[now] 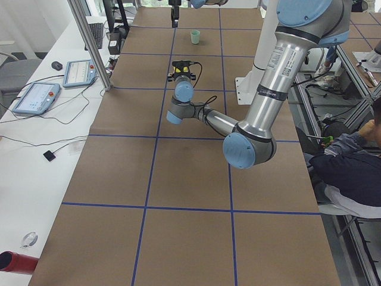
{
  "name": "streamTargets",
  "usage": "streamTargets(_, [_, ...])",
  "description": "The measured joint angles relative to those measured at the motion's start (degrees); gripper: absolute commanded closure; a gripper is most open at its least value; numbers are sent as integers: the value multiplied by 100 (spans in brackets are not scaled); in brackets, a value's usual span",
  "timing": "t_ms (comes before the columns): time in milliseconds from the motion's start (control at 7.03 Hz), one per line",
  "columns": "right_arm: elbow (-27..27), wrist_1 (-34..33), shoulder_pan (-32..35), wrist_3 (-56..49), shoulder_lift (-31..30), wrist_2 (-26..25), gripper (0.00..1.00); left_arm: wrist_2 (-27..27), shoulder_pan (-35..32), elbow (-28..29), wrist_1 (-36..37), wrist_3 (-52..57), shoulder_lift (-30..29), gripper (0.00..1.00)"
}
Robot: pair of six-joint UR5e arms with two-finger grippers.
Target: Transfer and stack yellow cup on green cup
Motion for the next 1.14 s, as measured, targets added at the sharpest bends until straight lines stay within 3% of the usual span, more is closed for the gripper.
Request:
streamTargets(569, [-189, -1033, -1349, 938, 1319, -1380, 0, 242, 297, 167, 74, 65, -305, 100])
streamTargets(1138, [-969, -1292, -1617, 1432, 1877, -1652, 3, 371, 413, 226, 88, 70, -326, 100])
